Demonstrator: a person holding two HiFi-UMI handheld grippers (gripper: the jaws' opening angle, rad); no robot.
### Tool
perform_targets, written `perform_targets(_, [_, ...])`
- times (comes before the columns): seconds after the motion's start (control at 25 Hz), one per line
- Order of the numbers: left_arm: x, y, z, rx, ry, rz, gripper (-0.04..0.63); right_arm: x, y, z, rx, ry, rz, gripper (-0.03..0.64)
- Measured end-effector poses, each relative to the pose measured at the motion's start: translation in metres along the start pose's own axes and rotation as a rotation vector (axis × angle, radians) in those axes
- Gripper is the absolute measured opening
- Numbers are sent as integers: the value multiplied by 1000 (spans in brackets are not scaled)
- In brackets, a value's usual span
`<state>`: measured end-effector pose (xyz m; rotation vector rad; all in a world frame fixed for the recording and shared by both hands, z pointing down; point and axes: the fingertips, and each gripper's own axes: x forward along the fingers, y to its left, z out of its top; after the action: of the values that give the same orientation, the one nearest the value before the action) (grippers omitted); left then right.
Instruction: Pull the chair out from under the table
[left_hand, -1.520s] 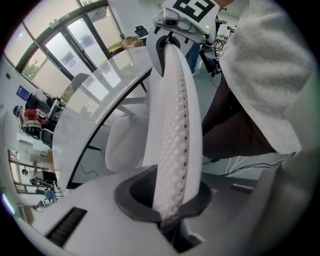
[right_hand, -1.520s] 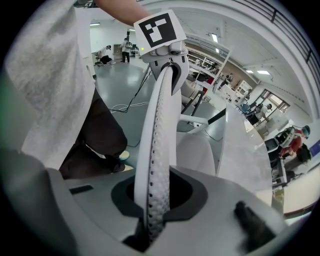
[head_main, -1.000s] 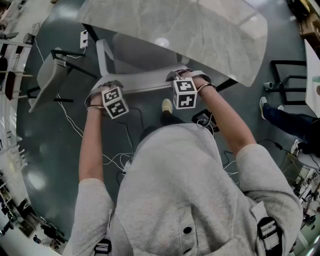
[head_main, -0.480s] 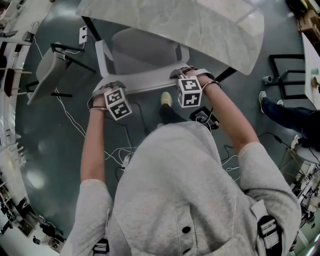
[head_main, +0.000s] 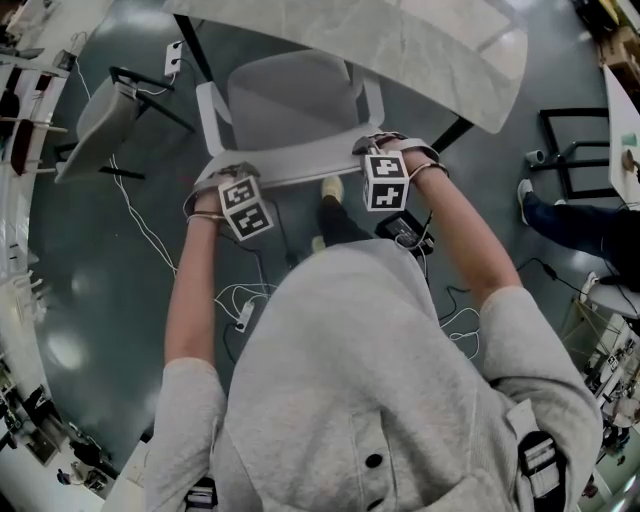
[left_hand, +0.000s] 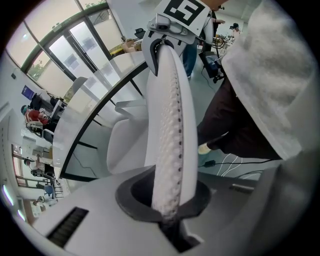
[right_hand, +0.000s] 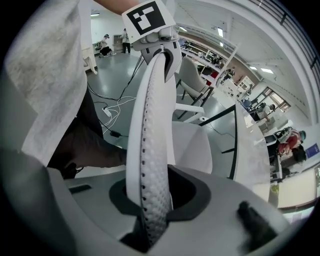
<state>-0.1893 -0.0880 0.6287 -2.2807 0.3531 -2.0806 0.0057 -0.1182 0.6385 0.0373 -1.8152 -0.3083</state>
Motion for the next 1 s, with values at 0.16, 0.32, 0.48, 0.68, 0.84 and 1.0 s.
perform_targets(0.16, [-4,-18,1,-5,5,1,31,-4,14,-4,3,33,-14,66])
perform_targets(0.32, [-7,-38,3,-12,14,3,31,-8,33,-5,-18,41,-34,64])
perform_targets(0.48, [-10,-52,7,-15,17,17,31,-12,46,-7,-37,44,-48,60])
perform_targets(0.68, [-14,-76,11,-23,20,19,31,-19,67,-10,-47,39,-52,57])
perform_targets(0.84, [-16,-96,11,-30,19,15,31,-22,86,-8,-50,34,-55,57])
perform_targets(1.0, [-20,-111,14,-32,13,16,31,-27,99,-8,-54,30,-67,57])
